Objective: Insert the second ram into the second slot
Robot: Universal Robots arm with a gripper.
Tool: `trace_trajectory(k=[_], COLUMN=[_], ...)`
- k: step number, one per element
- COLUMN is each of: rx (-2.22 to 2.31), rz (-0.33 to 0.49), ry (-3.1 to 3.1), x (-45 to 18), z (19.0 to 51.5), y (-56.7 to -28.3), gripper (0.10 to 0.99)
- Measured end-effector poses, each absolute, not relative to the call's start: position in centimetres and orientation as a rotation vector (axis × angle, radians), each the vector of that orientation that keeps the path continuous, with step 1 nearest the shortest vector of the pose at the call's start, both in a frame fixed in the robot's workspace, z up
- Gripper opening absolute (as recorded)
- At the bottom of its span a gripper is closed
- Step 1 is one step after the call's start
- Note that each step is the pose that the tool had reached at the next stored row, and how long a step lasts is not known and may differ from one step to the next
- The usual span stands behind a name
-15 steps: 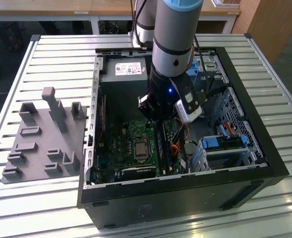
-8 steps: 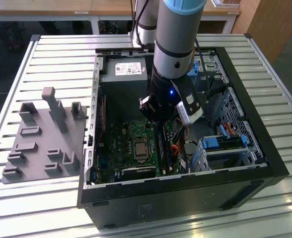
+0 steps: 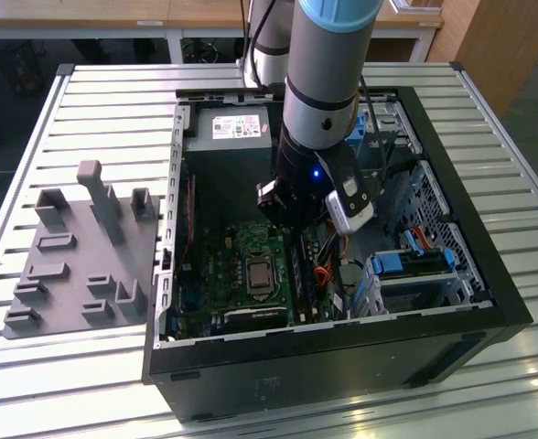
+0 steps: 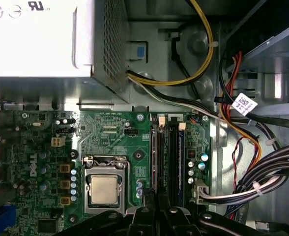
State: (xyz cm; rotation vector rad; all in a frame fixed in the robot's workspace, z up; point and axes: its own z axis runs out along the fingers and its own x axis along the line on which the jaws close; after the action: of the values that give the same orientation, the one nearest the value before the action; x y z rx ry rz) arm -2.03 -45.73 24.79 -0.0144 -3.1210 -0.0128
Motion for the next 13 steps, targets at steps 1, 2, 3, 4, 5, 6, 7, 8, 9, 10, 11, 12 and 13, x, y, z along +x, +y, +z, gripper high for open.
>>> trace_trajectory(k=[1,2,3,4,5,6,7,8,9,10,11,12,13], rx=[-0.014,-0.015,-0.015,-0.015,-0.015,-0.014,-0.015,-0.014,-0.014,-0.015,-0.015,-0.016,-0.017], rz=[-0.013,-0.013,-0.013,-0.013,-0.013,-0.013,-0.013,-0.013,-0.014,-0.014,-0.013,-0.013,-0.013], ry=[-3.121,-3.121,-3.121,-3.121,-3.121,-3.121,-3.121,-3.121,-3.121,-3.121,-3.121,-3.121,-3.121], x=[-2.03,-2.03,-2.04,-2.03,-2.03,-2.03,-2.03,-2.03,-2.03,-2.03,-2.03,-2.03,-2.03], z=[24.75,24.72,24.71,24.66,24.62,24.61,24.61,24.6,24.55,24.52,24.48,24.46,24.41], y=[-45.75,-45.75,-45.75,-45.75,-45.75,-45.75,-45.75,-45.75,-45.75,-45.75,-45.75,-45.76,-45.78], gripper=[0.137,0.137,0.137,0.137,0.137,0.137,0.137,0.137,0.137,0.137,0.137,0.137,0.137])
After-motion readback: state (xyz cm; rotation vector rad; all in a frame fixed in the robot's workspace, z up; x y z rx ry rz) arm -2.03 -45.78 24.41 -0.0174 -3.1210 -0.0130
